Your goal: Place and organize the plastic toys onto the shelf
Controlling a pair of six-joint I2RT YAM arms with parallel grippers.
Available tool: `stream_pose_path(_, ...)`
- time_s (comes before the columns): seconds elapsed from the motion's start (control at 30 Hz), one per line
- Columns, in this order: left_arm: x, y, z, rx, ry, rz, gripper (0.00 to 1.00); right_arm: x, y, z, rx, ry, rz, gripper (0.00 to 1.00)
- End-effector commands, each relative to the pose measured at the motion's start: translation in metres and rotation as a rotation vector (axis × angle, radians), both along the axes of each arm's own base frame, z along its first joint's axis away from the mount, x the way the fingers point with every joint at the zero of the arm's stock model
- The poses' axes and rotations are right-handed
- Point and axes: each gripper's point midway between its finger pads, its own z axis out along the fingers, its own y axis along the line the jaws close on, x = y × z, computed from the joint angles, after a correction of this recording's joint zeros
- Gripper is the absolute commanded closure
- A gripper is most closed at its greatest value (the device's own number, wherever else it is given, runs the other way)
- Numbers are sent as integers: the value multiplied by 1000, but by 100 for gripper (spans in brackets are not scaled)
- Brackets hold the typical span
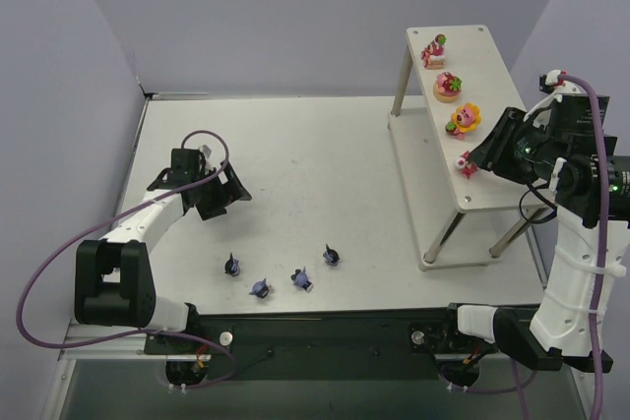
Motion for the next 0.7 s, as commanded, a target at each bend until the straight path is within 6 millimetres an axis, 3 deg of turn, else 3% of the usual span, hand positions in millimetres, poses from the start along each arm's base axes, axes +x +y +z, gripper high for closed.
stream_pose_path(0.0,10,-4,12,-14,-65,-8,5,-45,3,-35,29,249,-17,72)
stream_pose_path(0.3,8,-3,5,-13,-55,-5,6,-43,-11,-32,-44,227,-40,56)
stream_pose_path(0.67,8,-4,5,-21,-48,-4,5,-27,-3,-22,-28,165,0,52)
